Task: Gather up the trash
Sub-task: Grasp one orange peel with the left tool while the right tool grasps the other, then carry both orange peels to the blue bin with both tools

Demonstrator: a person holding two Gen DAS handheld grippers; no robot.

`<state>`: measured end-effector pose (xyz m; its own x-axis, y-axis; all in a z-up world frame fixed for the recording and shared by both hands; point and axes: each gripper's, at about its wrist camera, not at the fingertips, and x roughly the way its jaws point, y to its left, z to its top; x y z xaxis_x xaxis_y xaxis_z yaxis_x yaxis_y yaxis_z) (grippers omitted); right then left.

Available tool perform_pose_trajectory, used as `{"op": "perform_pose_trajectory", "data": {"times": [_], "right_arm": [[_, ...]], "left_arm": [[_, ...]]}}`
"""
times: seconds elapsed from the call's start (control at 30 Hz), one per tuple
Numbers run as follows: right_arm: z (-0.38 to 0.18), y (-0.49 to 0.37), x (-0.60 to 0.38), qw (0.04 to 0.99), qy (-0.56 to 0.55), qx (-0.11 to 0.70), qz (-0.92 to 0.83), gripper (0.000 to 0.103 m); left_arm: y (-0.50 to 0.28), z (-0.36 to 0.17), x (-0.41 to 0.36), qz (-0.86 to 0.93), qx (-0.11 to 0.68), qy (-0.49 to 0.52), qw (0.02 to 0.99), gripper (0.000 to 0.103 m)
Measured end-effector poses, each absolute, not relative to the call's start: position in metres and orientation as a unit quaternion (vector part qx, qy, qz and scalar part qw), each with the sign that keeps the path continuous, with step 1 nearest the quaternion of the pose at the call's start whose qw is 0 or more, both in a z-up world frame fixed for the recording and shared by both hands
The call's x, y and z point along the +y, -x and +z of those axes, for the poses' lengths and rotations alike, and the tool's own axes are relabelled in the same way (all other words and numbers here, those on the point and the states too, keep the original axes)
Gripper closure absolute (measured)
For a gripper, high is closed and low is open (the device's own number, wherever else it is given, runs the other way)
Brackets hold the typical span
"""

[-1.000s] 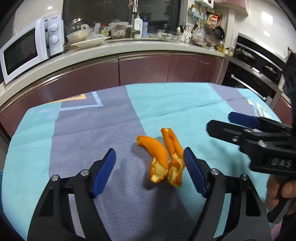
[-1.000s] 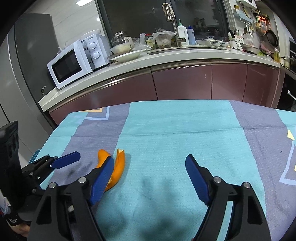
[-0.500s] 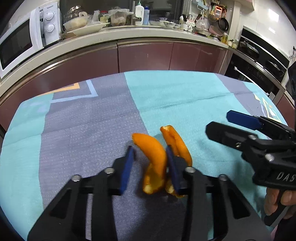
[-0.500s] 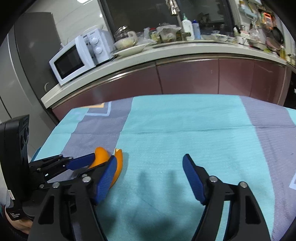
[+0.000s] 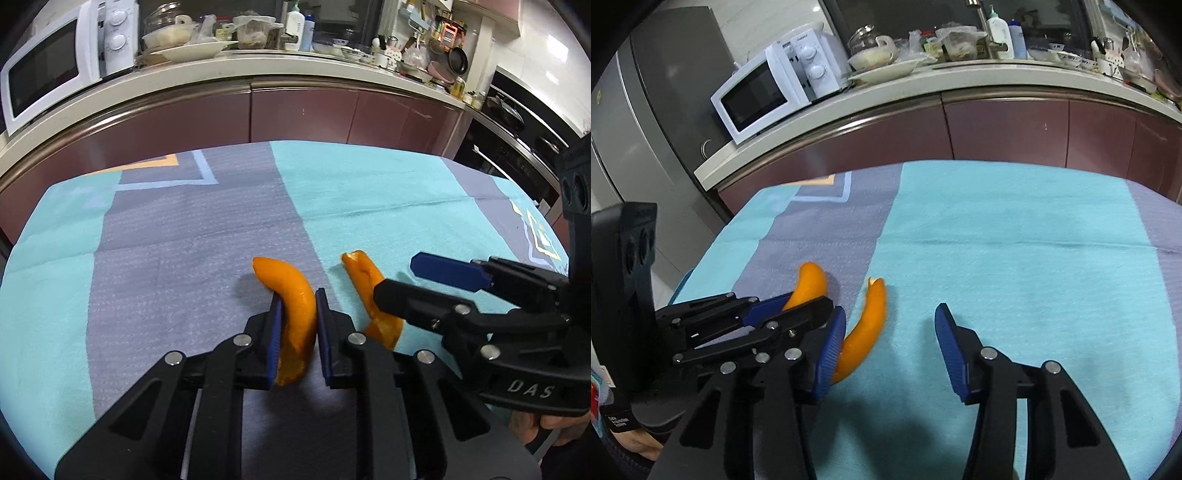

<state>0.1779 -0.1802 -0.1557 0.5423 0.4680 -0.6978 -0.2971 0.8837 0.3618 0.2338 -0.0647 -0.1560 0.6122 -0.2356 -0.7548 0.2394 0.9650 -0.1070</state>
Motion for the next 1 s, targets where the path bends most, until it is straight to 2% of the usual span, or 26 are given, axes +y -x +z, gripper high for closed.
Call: {"op": "perform_pose_trajectory", "data": {"times": [0.17,0.23,0.33,0.47,0.57,0.63,1.0], "right_arm": [[-0.157,-0.179,-0.170,0.867,-0.086,0.434,0.228,0.057],[-0.159,-0.180,-0.165,0.865,-0.076,0.440,0.229,0.065],[-0.158,-0.181,-0.161,0.865,-0.068,0.442,0.228,0.066],[-0.158,-0.180,-0.154,0.866,-0.047,0.444,0.225,0.074],[-0.158,-0.177,-0.149,0.867,-0.033,0.445,0.222,0.081],[-0.159,-0.176,-0.148,0.867,-0.026,0.446,0.223,0.089],[-0.154,-0.165,-0.150,0.870,-0.028,0.443,0.217,0.092]], "left_arm": [[-0.231,-0.154,-0.056,-0.124,0.416,-0.005,0.901,0.087],[-0.230,-0.153,-0.053,-0.117,0.413,-0.007,0.903,0.087],[-0.228,-0.153,-0.047,-0.112,0.412,-0.007,0.904,0.088],[-0.225,-0.151,-0.040,-0.105,0.410,-0.004,0.906,0.088],[-0.221,-0.151,-0.036,-0.104,0.408,-0.005,0.907,0.088],[-0.219,-0.151,-0.034,-0.103,0.407,-0.004,0.908,0.088],[-0.206,-0.150,-0.025,-0.102,0.405,0.005,0.909,0.088]]}}
